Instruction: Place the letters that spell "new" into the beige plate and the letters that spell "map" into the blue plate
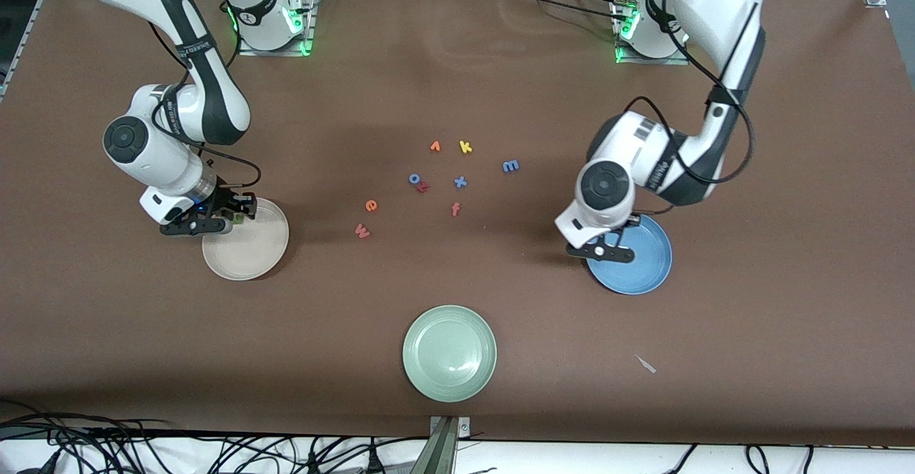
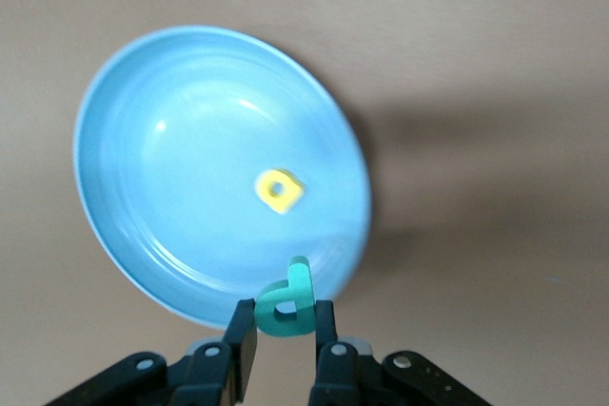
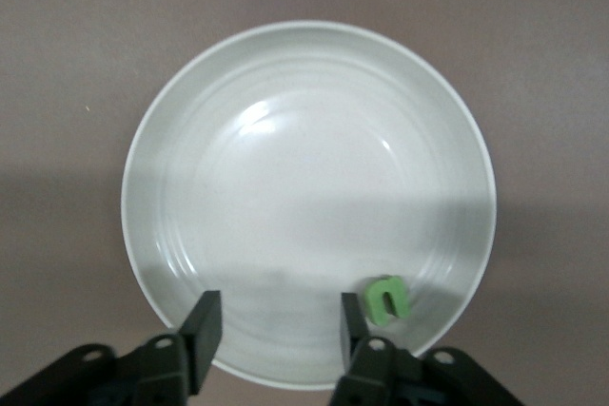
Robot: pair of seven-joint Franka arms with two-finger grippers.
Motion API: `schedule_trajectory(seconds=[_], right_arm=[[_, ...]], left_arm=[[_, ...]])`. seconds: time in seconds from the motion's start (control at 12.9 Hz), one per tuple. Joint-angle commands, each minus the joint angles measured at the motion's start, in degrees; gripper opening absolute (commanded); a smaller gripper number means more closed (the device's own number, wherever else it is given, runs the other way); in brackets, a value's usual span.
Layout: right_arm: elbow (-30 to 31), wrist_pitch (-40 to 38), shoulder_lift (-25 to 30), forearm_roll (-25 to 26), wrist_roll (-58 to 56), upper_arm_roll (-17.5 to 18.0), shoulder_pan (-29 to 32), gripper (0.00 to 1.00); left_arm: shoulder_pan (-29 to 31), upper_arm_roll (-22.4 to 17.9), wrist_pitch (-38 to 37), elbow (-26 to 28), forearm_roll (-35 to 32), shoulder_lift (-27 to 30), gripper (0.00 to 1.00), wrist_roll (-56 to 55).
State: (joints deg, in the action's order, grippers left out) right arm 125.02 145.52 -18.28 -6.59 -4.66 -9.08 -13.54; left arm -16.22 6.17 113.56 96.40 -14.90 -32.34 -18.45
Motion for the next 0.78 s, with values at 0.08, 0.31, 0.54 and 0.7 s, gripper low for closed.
schedule_trajectory(seconds=[0.08,0.31,0.54,0.7], right_arm=[[-4.9,-1.5,-1.9,-0.9,4.2,0.4,-2.4,0.72],[-8.6,-1.5,-4.8,-1.0,13.2,0.6,-6.8,0.72],[-16.5,-3.0,-11.5,-0.9,26.2,0.7,-14.8,0.72],[-20.0,-3.5,-13.9,-0.9,32.4,0.6,-18.3,0.72]], left_arm=[[3.5,0.5,3.2,2.1,-1.4,-1.0,0.15,9.5],[3.1,0.7,3.9,2.1,-3.3,-0.8,0.98,9.8],[2.2,3.8,1.1,1.2,-2.5,1.1,1.0,8.4],[2.2,8.3,-0.4,1.3,-2.4,2.5,1.0,3.2]])
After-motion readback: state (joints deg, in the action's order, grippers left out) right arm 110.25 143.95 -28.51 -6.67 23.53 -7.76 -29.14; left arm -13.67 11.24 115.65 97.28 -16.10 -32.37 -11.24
